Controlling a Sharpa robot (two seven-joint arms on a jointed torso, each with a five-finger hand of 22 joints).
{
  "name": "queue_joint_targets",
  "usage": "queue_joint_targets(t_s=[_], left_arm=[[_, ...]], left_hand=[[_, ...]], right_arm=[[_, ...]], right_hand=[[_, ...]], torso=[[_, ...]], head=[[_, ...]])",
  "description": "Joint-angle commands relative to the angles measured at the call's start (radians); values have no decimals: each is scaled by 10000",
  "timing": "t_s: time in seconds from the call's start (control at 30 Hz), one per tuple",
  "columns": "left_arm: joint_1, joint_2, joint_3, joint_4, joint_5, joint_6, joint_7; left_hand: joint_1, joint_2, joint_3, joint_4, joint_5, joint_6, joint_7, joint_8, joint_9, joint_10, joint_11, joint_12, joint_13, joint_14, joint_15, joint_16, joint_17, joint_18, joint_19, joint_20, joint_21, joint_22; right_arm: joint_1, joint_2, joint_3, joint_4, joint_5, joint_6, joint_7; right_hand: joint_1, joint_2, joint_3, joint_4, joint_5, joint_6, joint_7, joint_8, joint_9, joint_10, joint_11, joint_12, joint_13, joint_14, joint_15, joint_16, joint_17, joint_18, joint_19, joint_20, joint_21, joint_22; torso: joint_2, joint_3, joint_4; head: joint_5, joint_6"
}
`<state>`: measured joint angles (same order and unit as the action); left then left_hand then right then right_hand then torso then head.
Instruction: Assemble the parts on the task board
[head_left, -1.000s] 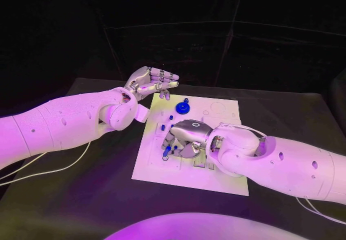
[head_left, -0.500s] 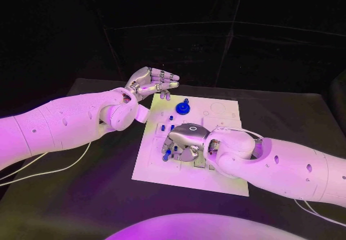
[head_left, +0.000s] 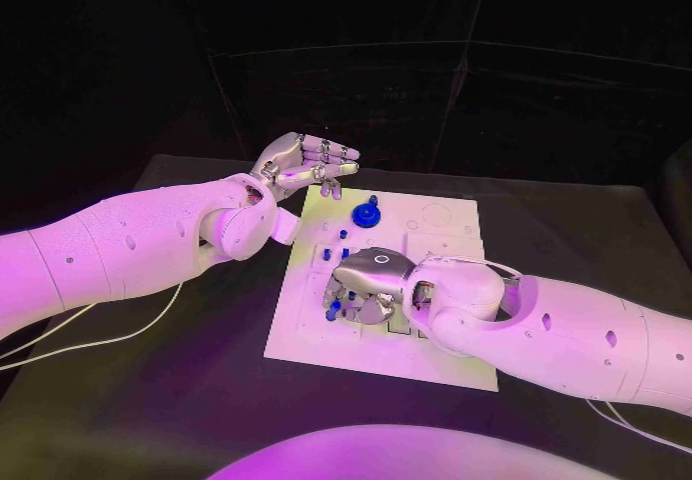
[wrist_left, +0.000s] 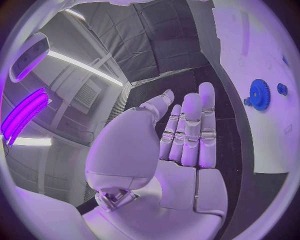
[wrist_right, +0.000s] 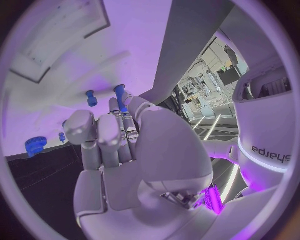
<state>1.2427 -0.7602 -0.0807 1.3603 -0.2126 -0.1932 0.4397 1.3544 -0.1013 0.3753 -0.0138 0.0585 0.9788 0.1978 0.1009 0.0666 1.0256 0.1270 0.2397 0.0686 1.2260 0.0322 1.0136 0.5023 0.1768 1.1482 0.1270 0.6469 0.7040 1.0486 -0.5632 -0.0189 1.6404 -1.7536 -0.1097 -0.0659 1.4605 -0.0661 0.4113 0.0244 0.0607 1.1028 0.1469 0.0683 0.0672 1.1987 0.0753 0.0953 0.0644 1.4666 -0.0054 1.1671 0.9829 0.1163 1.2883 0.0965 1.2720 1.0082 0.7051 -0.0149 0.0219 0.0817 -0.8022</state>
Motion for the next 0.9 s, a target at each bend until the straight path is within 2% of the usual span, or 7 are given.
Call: queue_joint_targets(t_s=[0.03, 0.13, 0.33, 0.43, 0.63, 0.77, 0.9], left_arm=[[10, 8, 9, 7, 43, 116, 45], [10, 9, 9, 8, 43, 122, 41], [9, 9, 9, 4, 43, 130, 32], [9, 6, 9, 5, 43, 136, 26], [9, -2, 9, 6, 43, 145, 10], [9, -6, 9, 0, 43, 155, -9], [9, -12, 9, -2, 43, 168, -24]], left_hand=[[0, 80, -54, 19, -35, -70, -4, 22, 6, -73, -11, 40, 16, -36, 31, 17, -10, 64, 15, 74, -45, -11], [0, 80, -54, 19, -35, -70, -4, 22, 6, -73, -11, 40, 16, -36, 31, 17, -10, 64, 15, 74, -45, -11], [0, 80, -54, 19, -35, -70, -4, 22, 6, -73, -11, 40, 16, -36, 31, 17, -10, 64, 15, 74, -45, -11], [0, 80, -54, 19, -35, -70, -4, 22, 6, -73, -11, 40, 16, -36, 31, 17, -10, 64, 15, 74, -45, -11], [0, 80, -54, 19, -35, -70, -4, 22, 6, -73, -11, 40, 16, -36, 31, 17, -10, 64, 15, 74, -45, -11], [0, 80, -54, 19, -35, -70, -4, 22, 6, -73, -11, 40, 16, -36, 31, 17, -10, 64, 15, 74, -45, -11], [0, 80, -54, 19, -35, -70, -4, 22, 6, -73, -11, 40, 16, -36, 31, 17, -10, 64, 15, 74, -45, -11]], right_arm=[[-2, 53, -5, 13, -570, 215, -261], [-7, 84, -10, 31, -675, 206, -292], [-13, 118, -52, 73, -790, 141, -322], [-14, 114, -65, 85, -809, 61, -371], [-14, 88, -75, 126, -744, -211, -407], [-20, 33, -77, 201, -674, -694, -374], [-43, -148, -78, 376, -569, -1400, -313]], right_hand=[[-67, -81, 75, -21, 54, -11, 43, -12, 8, -19, 57, -45, 10, 143, 0, 41, -15, -45, -44, 28, 10, -30], [-98, -113, 81, -25, 46, -30, 47, -18, 6, -32, 63, -65, 8, 139, 5, 43, -16, -40, -63, 33, -3, -52], [-420, -376, 43, 36, 131, -299, 125, -73, -25, -260, 150, -251, -13, 123, 79, 61, -30, -2, -220, 87, -125, -260], [-679, -610, -102, 115, 277, -587, 223, -74, -35, -695, 268, -337, -28, -43, 180, -321, -549, 118, -602, 166, -513, -913], [-927, -812, -514, 162, 404, -1005, 293, -61, -25, -1328, 380, -297, -18, -224, 268, -746, -1081, 212, -892, 277, -889, -1432], [-1311, -1049, -1361, 323, 684, -1368, 323, -74, -31, -1826, 433, -273, -9, -395, 322, -1117, -1557, 285, -1130, 333, -1229, -1887], [-1191, -833, -2494, 492, 716, -1735, 331, -35, -3, -2155, 470, -91, 19, -472, 333, -1319, -1844, 339, -1242, 362, -1519, -2251]], torso=[[-8, -1, -4], [-2, -3, 7], [-6, 0, -5], [-4, -1, -8], [-3, 3, -6], [-6, 3, -6], [-4, 7, -4]], head=[[6, -6], [3, -5], [12, -11], [13, -12], [7, -14], [-4, -9], [-36, 19]])
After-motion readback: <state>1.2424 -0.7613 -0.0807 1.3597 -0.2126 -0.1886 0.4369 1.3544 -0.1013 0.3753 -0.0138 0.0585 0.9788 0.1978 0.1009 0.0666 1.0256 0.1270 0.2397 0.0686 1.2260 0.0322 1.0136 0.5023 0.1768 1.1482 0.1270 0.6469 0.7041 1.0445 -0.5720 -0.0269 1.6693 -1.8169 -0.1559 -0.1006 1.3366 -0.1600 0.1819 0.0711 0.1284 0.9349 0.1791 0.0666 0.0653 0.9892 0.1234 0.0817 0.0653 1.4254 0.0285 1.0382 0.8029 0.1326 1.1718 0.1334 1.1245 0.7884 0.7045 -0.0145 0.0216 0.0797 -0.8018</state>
